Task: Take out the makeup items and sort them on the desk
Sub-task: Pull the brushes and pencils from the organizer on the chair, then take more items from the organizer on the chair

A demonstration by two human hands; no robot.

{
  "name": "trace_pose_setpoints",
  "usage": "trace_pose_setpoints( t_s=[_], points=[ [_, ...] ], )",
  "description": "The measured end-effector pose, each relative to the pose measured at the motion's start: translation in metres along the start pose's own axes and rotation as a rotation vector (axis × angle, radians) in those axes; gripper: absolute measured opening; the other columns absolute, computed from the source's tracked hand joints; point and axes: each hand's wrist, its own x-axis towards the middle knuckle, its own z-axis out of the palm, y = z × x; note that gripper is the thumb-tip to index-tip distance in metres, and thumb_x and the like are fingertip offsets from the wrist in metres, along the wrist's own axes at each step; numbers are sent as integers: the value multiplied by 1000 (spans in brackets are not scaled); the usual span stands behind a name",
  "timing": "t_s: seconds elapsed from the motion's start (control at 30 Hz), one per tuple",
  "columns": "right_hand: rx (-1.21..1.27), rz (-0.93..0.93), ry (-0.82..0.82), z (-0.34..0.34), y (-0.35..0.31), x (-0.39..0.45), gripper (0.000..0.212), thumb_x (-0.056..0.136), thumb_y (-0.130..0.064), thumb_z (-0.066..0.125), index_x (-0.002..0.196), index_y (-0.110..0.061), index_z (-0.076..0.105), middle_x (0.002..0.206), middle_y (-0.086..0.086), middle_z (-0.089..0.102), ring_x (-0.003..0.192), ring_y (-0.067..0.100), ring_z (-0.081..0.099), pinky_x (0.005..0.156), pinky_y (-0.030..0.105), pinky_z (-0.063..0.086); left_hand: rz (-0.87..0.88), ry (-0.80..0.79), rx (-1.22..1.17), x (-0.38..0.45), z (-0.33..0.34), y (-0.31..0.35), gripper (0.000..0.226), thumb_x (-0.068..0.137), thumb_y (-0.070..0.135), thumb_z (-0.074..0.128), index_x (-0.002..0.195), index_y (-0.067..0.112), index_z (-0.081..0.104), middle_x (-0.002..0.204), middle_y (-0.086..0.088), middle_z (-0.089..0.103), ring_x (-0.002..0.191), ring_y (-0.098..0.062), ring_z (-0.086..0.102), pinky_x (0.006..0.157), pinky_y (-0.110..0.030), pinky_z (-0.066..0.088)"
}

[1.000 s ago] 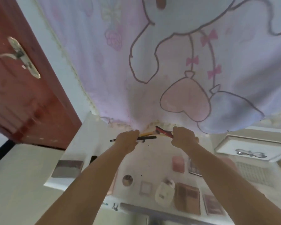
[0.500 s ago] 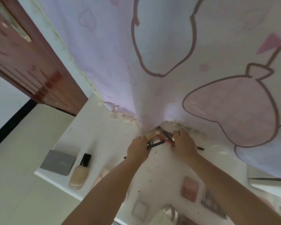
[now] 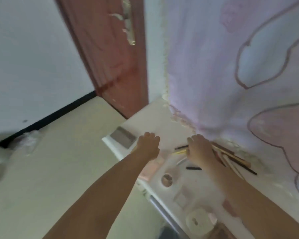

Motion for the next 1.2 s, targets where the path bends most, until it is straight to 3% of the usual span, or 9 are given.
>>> trace_pose_setpoints(
  t_s=[0.03, 0.1, 0.17, 0.27, 0.4, 0.6, 0.77, 1.07, 1.2],
  points=[
    [-30, -77, 47, -12, -30, 1, 35, 73, -24, 67, 101, -4, 60, 101, 15, 61, 105, 31, 55, 84, 35, 46, -57, 21, 8, -20, -5, -26, 42, 95, 28, 41, 133, 12, 37, 139, -9, 37, 130, -27, 32, 104, -39, 32],
    [-41, -219, 64, -34, -99, -1, 38, 86, -26, 53, 118, -6, 51, 120, 14, 53, 122, 29, 43, 98, 36, 36, -185, 64, 6, -73, -11, -85, 41, 95, 26, 41, 134, 15, 37, 140, -7, 37, 131, -26, 32, 106, -38, 30],
    [-48, -328, 106, -61, -174, -10, 39, 92, -31, 41, 123, -9, 47, 129, 11, 48, 127, 27, 36, 105, 38, 28, -330, 116, -28, -143, -12, -145, 39, 95, 24, 41, 134, 17, 38, 139, -5, 39, 131, -24, 32, 107, -36, 29],
    [-27, -522, 252, -111, -306, -39, 42, 93, -39, 38, 120, -9, 50, 127, 12, 51, 123, 28, 41, 102, 40, 29, -579, 177, -67, -269, -5, -233, 41, 95, 24, 42, 136, 17, 38, 142, -5, 37, 134, -24, 29, 109, -35, 25],
    [-3, -823, 288, -163, -482, -117, 47, 94, -41, 35, 127, -8, 45, 134, 14, 45, 126, 31, 37, 103, 42, 29, -919, 227, -120, -448, 15, -315, 43, 93, 28, 46, 134, 15, 42, 139, -7, 42, 131, -27, 34, 106, -36, 30],
    [-38, -1292, 290, -192, -704, -275, 52, 94, -44, 33, 134, -10, 35, 142, 11, 33, 135, 30, 23, 109, 45, 20, -1401, 321, -159, -683, 53, -370, 41, 94, 41, 39, 126, 16, 47, 133, -5, 47, 128, -27, 37, 106, -37, 28],
    [-32, -1635, 297, -192, -869, -413, 50, 93, -43, 34, 133, -12, 35, 144, 10, 32, 136, 29, 22, 108, 46, 20, -1761, 291, -125, -853, 95, -402, 43, 94, 40, 36, 131, 20, 44, 137, -4, 43, 131, -26, 31, 109, -38, 23],
    [52, -2090, 220, -206, -1120, -628, 54, 94, -45, 33, 138, -13, 31, 146, 11, 30, 138, 28, 21, 112, 47, 19, -2249, 186, -156, -1098, 148, -485, 45, 95, 42, 36, 134, 20, 39, 142, -3, 38, 135, -25, 26, 111, -39, 23],
    [31, -2195, 200, -219, -1194, -698, 56, 95, -43, 32, 141, -13, 26, 148, 11, 28, 139, 29, 19, 113, 48, 18, -2374, 152, -174, -1179, 161, -509, 46, 95, 42, 35, 136, 20, 37, 144, -3, 36, 136, -26, 25, 113, -43, 18]
  ],
)
